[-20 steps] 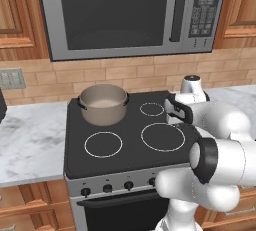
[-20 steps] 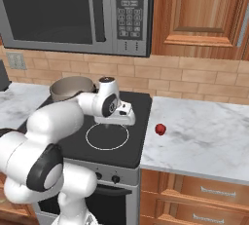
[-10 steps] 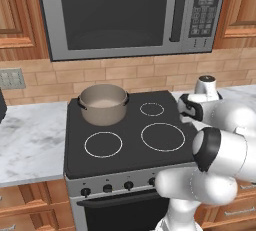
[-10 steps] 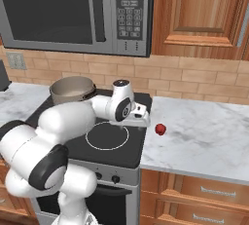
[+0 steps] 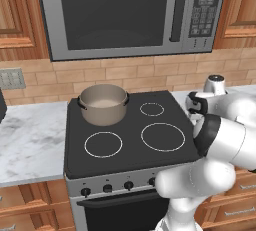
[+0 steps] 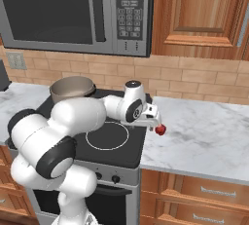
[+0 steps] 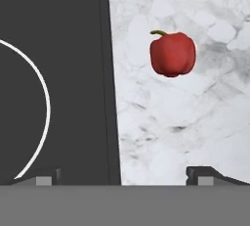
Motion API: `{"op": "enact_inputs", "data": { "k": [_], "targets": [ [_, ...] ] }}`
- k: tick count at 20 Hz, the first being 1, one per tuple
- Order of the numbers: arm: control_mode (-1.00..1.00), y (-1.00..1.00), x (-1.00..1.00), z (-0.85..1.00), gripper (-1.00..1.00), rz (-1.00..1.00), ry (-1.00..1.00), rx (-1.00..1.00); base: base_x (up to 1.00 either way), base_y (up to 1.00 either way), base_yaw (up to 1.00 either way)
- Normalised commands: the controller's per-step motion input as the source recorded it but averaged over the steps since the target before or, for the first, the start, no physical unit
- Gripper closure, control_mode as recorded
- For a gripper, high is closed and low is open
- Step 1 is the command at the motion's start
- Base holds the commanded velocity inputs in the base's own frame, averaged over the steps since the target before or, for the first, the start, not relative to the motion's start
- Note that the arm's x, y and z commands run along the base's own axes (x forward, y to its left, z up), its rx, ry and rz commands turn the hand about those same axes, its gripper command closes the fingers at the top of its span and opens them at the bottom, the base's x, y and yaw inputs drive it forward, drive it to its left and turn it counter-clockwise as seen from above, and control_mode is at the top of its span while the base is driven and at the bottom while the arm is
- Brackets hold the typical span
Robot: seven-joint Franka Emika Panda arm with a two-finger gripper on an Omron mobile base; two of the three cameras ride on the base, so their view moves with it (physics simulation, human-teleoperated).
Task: Turn on the burner for the pot on the stove. Wait thirty seconds for the pot to heat up. Then add the bell pepper to the pot.
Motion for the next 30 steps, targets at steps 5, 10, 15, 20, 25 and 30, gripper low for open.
{"op": "enact_inputs", "data": {
  "k": [5, 10, 15, 20, 25, 30],
  "targets": [
    [-1.0, -0.42, 0.08, 0.11, -1.0, 0.0, 0.0, 0.0, 0.0, 0.0, 0.0],
    [-1.0, -0.28, 0.17, 0.0, -1.0, 0.0, 0.0, 0.0, 0.0, 0.0, 0.0],
    [-1.0, -0.09, 0.23, 0.0, -1.0, 0.0, -0.01, 0.0, 0.0, 0.0, 0.0],
    [-1.0, 0.0, 0.17, 0.0, -1.0, 0.0, -0.01, 0.0, 0.0, 0.0, 0.0],
    [-1.0, 0.0, 0.1, -0.04, -1.0, 0.0, 0.0, 0.0, 0.0, 0.0, 0.0],
    [-1.0, -0.11, 0.1, -0.16, -1.0, 0.0, -0.01, 0.0, 0.0, 0.0, 0.0]
  ]
}}
